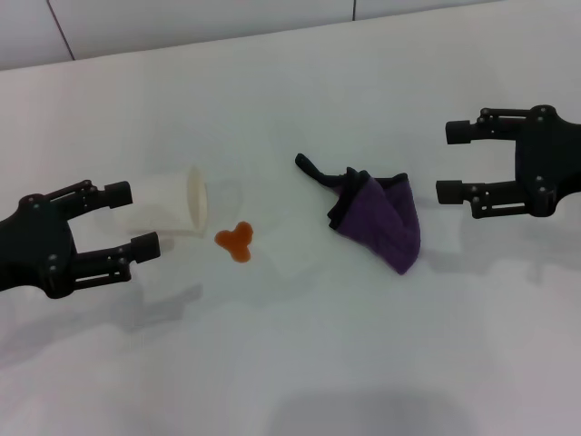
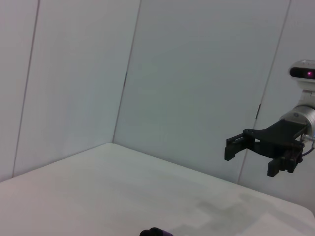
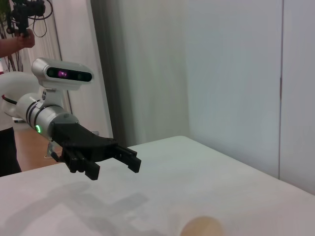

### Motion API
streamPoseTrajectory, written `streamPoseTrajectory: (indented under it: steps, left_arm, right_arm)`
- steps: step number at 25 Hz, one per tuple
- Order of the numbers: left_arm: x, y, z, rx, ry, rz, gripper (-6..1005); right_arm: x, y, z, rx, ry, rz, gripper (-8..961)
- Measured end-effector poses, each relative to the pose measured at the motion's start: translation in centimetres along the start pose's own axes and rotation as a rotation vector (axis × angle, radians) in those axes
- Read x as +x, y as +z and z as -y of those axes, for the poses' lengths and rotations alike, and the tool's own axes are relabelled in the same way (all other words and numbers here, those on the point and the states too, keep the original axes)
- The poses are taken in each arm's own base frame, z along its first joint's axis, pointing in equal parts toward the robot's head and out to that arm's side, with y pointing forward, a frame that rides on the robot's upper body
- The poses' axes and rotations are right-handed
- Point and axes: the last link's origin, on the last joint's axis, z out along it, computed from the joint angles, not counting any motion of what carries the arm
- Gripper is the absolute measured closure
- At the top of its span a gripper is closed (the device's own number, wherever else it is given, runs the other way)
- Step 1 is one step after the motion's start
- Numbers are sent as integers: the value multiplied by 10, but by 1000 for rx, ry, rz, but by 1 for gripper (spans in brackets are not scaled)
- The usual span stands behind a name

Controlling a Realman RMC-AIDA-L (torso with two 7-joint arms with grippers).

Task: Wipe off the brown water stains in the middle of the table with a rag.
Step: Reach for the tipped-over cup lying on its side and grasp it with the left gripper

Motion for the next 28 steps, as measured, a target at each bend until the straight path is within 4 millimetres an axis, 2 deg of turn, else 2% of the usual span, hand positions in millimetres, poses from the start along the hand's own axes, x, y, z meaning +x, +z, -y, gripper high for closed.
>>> streamPoseTrajectory:
  steps: [22,28]
  left_arm:
    - [-2,-2,-2,0,-8,-1,125]
    - [8,-15,4,33,-3,68,126]
  right_arm:
    - [1,2,-2,-14,5,-1,181]
    - [1,2,-2,-15,6,-1,183]
